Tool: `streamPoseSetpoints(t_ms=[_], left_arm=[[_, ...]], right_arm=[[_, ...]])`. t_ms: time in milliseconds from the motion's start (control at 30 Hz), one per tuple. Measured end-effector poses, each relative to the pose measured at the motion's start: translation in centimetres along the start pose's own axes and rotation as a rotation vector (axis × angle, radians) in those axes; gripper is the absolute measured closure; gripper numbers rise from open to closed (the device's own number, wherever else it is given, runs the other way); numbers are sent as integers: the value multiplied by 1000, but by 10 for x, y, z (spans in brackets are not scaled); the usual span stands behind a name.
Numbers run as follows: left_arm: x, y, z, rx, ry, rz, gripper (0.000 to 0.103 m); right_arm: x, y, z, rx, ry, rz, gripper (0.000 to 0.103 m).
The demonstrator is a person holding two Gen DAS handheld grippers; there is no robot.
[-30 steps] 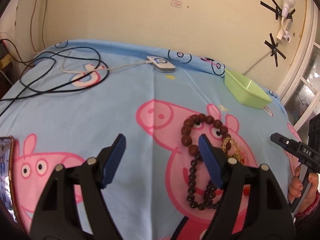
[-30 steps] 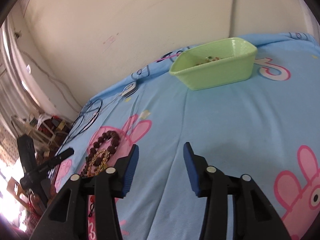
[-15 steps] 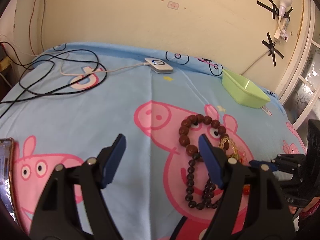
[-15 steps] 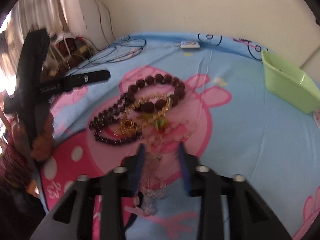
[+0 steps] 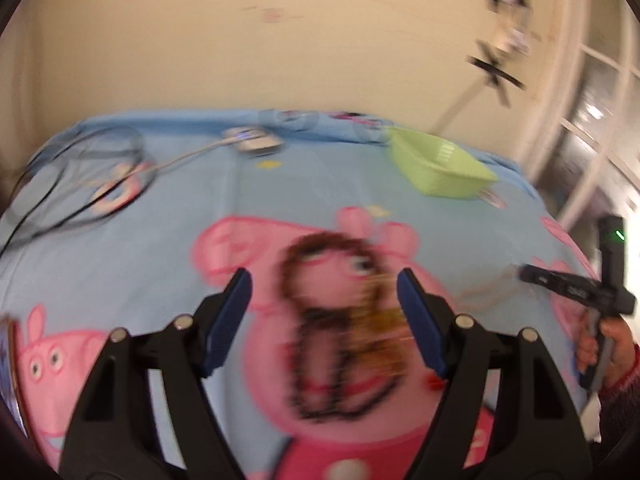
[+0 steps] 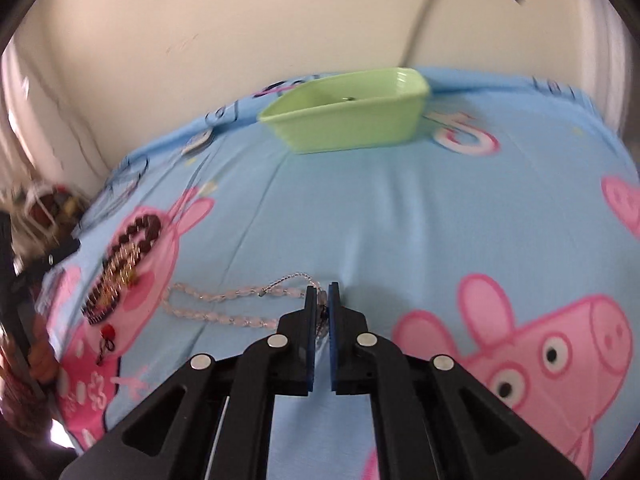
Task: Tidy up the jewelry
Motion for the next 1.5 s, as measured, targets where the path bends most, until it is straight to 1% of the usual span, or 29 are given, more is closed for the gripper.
streamPoseSetpoints(t_ms=[100,167,200,233,267,300,333,367,400,433,467,500,533,567,600,633,667,700,733,767,800,833,867,1033,1233,1367,1500], left_arm=[[6,-47,-8,-73,14,-136,31],[5,-75,-19,-119,52,-224,31],[2,-90,-28,-137,83,-274,31],[0,-99,-35,-143,105,-310,30],[-5,-110,-46,-140,136,-356,25],[-8,-117,-57,-130,170,-387,22],[-12,-121,-67,-121,208,-402,22],[-15,-125,-75,-116,246,-410,22],[-17,-127,-80,-113,265,-413,22],[-19,-130,-86,-103,287,-422,22],[-19,-131,-89,-106,288,-419,23],[-17,-132,-90,-116,288,-410,32],[-16,-133,-90,-149,298,-394,38],[-15,-134,-91,-155,296,-386,54],[-15,-138,-91,-141,289,-388,68],[-14,-141,-93,-134,278,-394,72],[-13,-142,-95,-140,274,-391,80],[-12,-145,-97,-145,272,-379,85],[-10,-147,-99,-148,270,-366,86],[-8,-149,-100,-151,268,-356,87],[-7,-150,-103,-154,263,-345,87],[-6,-149,-105,-157,257,-332,87],[-6,-149,-104,-162,254,-324,87],[-4,-141,-104,-205,261,-269,88],[-4,-138,-103,-217,260,-245,88],[-4,-136,-103,-226,262,-235,88],[-4,-136,-103,-231,263,-226,88]], right_arm=[[0,-10,0,57,-4,-61,103],[-1,-13,0,91,-4,-83,103],[-1,-15,0,106,-3,-90,103],[-1,-16,0,131,1,-95,103],[-1,-16,0,151,6,-97,103],[-2,-14,1,178,12,-90,103],[-3,-12,3,199,13,-74,96],[-4,-9,5,212,12,-56,80],[-5,-3,8,218,16,-13,69],[-6,1,10,208,20,21,66],[-8,7,11,182,25,65,66],[-10,15,9,134,41,134,66],[-11,20,8,112,48,167,66],[-12,24,7,90,55,197,66],[-13,27,5,66,62,228,66],[-13,30,3,47,67,254,66],[-13,36,0,19,75,291,66],[-13,40,-3,-5,81,320,67],[-13,41,-6,-23,83,340,69],[-12,46,-8,-34,84,363,80],[-11,48,-10,-22,89,362,96],[-12,47,-11,-28,85,363,102],[-12,48,-13,-31,81,367,103],[-10,53,-17,10,79,332,103],[-4,42,-18,140,92,202,103],[-2,36,-17,185,95,153,103],[-2,34,-17,207,95,123,103]])
Point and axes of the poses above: each gripper's, at about its wrist camera, not at the fingertips, and z roughly against the way its jaws point, y to its left, x to its top, the point moved 2 cm from there along -z, roughly the way its jaws point, and after that the axes turned 3 degrees about x, right-handed, at the moved point
